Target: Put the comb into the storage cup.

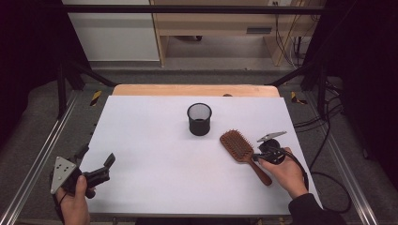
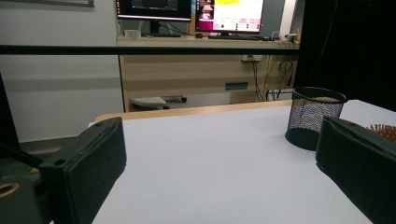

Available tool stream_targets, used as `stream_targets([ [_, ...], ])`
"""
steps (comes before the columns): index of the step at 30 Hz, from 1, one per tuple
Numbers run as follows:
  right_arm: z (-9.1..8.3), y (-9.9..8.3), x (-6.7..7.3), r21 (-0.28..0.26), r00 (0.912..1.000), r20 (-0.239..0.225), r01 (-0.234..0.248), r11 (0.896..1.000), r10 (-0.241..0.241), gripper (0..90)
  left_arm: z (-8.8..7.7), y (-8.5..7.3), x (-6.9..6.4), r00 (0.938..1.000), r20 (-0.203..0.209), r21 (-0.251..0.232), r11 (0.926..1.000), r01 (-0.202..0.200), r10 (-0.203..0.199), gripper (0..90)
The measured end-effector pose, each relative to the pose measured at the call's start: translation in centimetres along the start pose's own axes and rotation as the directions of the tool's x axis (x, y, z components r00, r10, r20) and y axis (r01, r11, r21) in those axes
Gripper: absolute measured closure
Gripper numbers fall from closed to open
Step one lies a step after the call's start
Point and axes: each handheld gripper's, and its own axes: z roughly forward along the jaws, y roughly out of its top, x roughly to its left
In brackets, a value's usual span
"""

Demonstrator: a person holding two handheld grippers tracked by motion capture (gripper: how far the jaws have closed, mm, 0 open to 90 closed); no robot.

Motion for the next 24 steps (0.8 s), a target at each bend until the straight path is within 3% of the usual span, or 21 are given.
stream_targets([
  [9,-1.7,-0.2,0.9,-0.08,0.9992,0.029,0.029,0.996,-0.027,83.3,0.0,0.0,0.0,1.0,0.0,-0.001,1.0,0.0,0.0,2.0],
  [14,-2.3,-0.4,1.0,-0.113,0.9998,0.017,0.01,0.994,-0.008,77.1,0.0,0.0,0.0,1.0,0.0,0.0,1.0,0.0,0.0,2.0],
  [19,-2.4,-0.4,0.7,-0.104,0.9988,0.049,0.011,0.994,-0.006,62.4,0.0,0.0,0.0,1.0,0.0,0.001,1.0,-0.001,0.001,2.0],
  [24,-2.0,-0.5,0.4,-0.083,0.9991,0.042,0.007,0.997,-0.003,47.6,0.0,0.0,0.0,1.0,-0.002,0.003,1.0,0.001,-0.001,2.0],
])
